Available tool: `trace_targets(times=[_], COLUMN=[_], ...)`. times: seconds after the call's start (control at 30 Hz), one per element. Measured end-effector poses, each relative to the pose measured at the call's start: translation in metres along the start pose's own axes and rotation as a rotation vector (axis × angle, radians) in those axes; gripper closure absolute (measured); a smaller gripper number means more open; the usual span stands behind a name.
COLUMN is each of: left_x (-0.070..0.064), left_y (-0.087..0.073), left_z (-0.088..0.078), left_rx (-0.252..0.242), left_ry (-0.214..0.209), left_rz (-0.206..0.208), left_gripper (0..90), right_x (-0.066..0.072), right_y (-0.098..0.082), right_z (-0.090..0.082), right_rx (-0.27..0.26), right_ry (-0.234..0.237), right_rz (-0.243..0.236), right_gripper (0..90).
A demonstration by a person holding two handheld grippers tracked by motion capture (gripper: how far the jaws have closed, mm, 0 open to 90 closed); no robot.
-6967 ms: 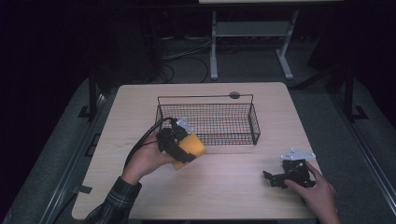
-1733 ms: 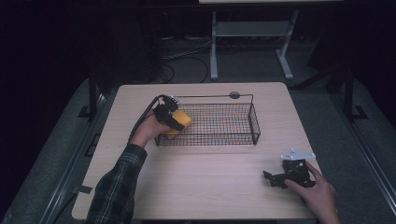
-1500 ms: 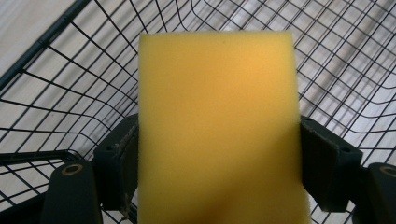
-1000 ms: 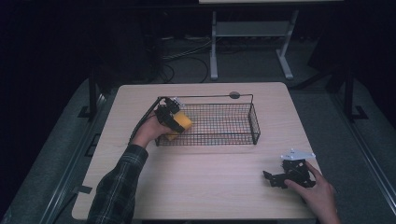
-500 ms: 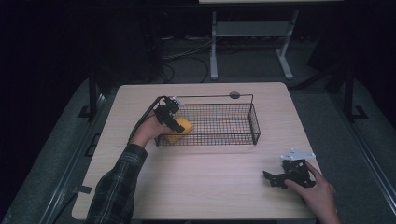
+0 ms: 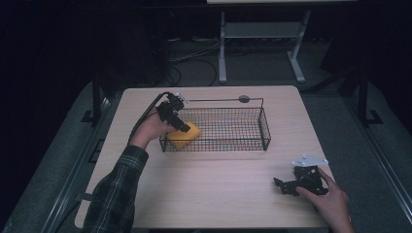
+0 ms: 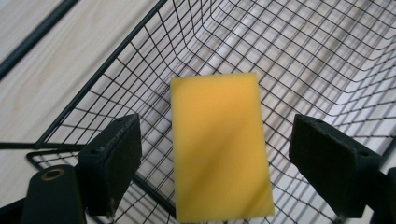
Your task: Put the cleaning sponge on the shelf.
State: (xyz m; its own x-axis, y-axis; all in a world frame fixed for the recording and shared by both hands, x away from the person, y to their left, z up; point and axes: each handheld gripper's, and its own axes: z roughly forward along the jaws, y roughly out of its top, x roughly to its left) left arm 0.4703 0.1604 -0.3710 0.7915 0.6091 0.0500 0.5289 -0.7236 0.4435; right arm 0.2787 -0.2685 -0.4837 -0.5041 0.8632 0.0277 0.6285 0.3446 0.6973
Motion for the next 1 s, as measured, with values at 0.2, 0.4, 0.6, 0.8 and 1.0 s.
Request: trace_targets(times=[0.2, 0.4, 0.6, 0.8, 1.0], left_x=[-0.001, -0.004, -0.008, -0.01, -0.014], left_y=[-0.003, -0.011, -0.027, -0.047, -0.068], left_z=[-0.015, -0.026, -0.035, -0.046, -0.053], left_rx=[-0.022, -0.038, -0.056, -0.083, -0.109], left_ry=[0.014, 0.02, 0.027, 0.046, 0.06], left_rz=[0.002, -0.001, -0.012, -0.032, -0.058], left_gripper=[16.8, 16.8, 16.8, 16.8, 16.8], right_x=[0.0, 0.0, 0.0, 0.0, 0.0], right_y=[0.0, 0.0, 0.0, 0.0, 0.0], right_z=[0.0, 0.0, 0.0, 0.0, 0.0], right_rx=[0.0, 0.0, 0.0, 0.001, 0.0], right_ry=[0.0, 0.0, 0.0, 0.0, 0.0], right_rz=[0.0, 0.0, 0.0, -0.001, 0.0], right_gripper=[0.0, 0.0, 0.0, 0.0, 0.0])
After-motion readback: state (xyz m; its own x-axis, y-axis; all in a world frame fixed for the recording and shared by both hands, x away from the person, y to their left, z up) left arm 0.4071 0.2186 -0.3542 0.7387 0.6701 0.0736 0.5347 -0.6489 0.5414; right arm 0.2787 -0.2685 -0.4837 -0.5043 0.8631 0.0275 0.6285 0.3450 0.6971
